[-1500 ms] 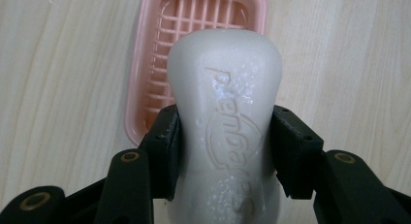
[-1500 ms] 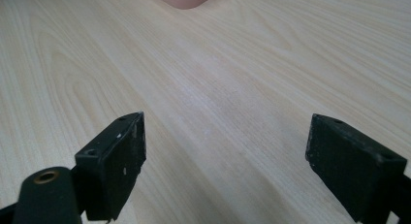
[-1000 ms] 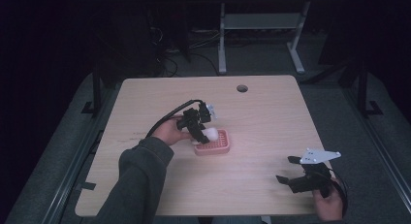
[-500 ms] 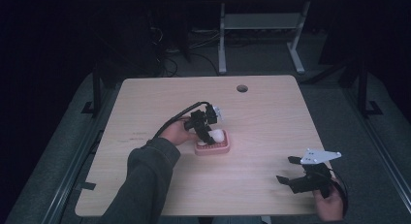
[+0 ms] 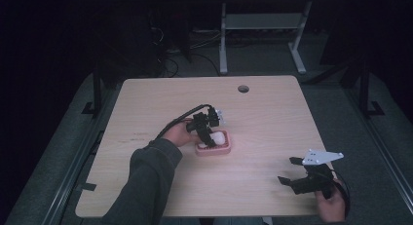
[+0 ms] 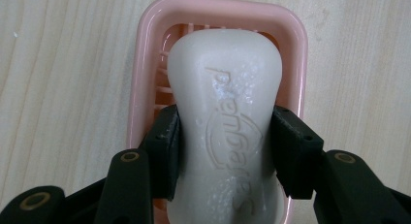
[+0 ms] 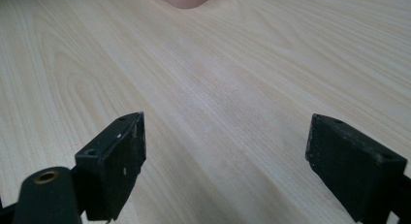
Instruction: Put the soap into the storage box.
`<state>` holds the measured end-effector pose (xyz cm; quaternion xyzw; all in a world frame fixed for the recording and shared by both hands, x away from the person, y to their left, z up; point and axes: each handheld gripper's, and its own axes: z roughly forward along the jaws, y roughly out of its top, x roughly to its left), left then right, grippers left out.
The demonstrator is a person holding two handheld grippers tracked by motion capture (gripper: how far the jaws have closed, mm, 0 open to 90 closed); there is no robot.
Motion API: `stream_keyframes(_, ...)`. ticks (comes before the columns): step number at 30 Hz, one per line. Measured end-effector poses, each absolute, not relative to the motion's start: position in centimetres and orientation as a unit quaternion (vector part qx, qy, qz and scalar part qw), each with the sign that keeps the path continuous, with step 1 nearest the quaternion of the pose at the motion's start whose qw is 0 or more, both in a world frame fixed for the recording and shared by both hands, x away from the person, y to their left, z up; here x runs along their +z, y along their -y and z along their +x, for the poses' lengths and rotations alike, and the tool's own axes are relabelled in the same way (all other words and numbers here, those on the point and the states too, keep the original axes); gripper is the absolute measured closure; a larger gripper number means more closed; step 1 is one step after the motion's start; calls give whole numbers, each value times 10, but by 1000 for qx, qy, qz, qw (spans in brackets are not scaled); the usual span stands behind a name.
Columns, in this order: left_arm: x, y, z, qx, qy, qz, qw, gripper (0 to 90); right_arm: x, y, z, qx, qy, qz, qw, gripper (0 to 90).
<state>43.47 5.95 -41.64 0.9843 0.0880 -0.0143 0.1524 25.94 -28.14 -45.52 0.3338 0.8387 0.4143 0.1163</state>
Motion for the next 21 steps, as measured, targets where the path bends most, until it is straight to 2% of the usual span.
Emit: stream_keyframes(21,-422,-67,437,-14,-44,988,150,496,-454,282,258,420,-836,333,117,142)
